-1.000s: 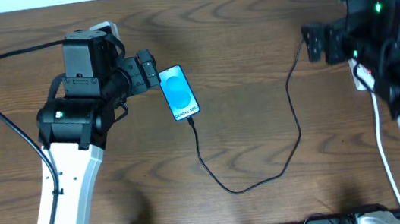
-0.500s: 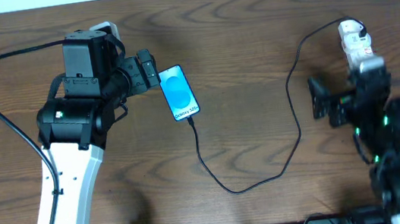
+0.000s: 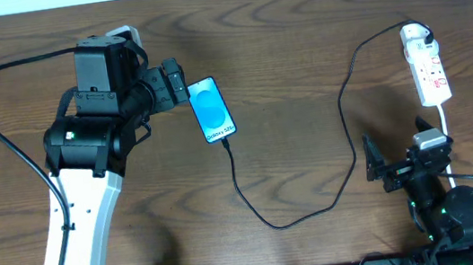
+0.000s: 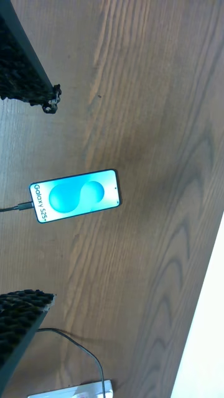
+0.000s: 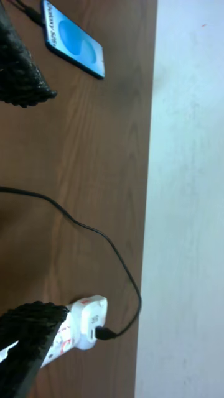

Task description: Plug charger to phone and switch on socket

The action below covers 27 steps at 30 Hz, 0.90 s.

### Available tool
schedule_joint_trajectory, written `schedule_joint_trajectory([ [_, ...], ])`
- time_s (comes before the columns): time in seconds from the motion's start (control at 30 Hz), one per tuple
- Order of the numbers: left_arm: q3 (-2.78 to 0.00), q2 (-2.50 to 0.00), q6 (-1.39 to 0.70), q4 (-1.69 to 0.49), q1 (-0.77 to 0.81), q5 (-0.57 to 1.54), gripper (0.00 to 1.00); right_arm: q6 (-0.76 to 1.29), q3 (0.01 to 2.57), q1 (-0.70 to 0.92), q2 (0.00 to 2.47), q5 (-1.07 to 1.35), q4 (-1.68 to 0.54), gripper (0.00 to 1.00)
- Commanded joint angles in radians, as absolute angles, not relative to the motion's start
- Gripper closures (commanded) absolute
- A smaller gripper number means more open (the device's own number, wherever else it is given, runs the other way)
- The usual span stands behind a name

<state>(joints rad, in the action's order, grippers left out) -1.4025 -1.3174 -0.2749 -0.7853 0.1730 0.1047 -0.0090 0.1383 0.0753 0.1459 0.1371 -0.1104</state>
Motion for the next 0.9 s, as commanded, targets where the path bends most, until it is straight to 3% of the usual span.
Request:
schedule_joint_trajectory([
  [0.0, -1.405, -1.313, -0.263, -0.785, 0.174, 0.093, 0.05, -0.017, 0.099, 0.102, 0.096, 0.113, -0.104, 0.01],
  [0.87, -1.405, -1.313, -0.263, -0.785, 0.174, 0.093, 0.05, -0.017, 0.005, 0.133, 0.005, 0.023, -0.031, 0.01],
])
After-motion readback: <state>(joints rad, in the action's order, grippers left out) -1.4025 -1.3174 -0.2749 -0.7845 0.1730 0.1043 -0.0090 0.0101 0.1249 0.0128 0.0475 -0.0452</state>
